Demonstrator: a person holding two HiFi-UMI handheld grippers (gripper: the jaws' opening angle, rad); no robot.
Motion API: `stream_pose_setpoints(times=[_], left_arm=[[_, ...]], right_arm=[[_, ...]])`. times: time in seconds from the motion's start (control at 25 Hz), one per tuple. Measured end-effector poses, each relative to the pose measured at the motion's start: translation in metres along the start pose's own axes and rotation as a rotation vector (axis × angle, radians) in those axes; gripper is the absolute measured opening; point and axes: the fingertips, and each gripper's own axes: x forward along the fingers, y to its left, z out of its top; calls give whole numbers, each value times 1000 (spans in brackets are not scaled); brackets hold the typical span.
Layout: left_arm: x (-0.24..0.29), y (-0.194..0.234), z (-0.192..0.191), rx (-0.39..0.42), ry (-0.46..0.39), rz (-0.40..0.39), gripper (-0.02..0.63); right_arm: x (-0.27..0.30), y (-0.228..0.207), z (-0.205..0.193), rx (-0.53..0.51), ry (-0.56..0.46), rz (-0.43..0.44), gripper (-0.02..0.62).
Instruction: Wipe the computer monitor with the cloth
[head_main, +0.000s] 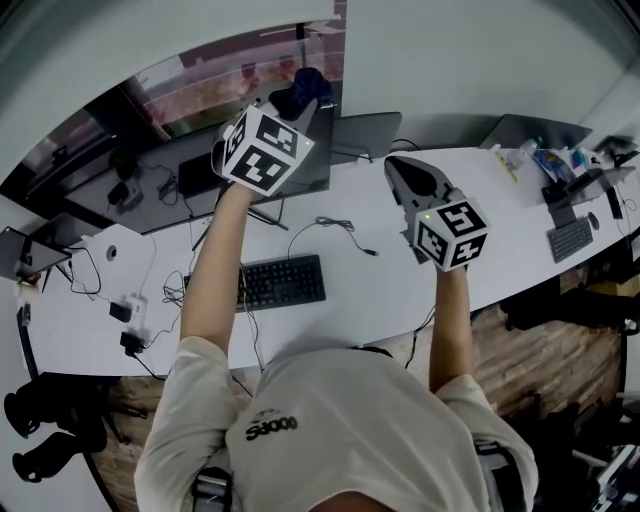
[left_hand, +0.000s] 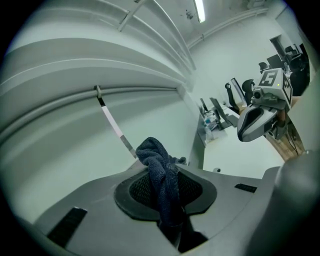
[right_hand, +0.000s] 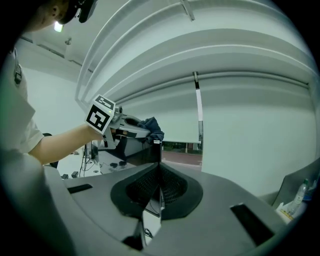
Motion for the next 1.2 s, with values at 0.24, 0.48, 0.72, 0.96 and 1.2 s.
stream_pose_setpoints(times=[0.24,0.48,0.72,0.96,1.2], left_arm=[[-13,13,-14,-74,-2,1,83],[-27,24,-31,-122,14,31,83],[-47,40,-48,-148,27,63,83],[-73,60,-71,-192,47,100,83],[-100,80,-97,-215,66,136,83]], right_arm=[[15,10,12,9,-44,21,6],[32,25,16,-4,-35,74,6],[49,48,22,-20,-39,133,6],[73,78,29,-37,-40,192,6],[98,118,39,-57,-58,244,6]])
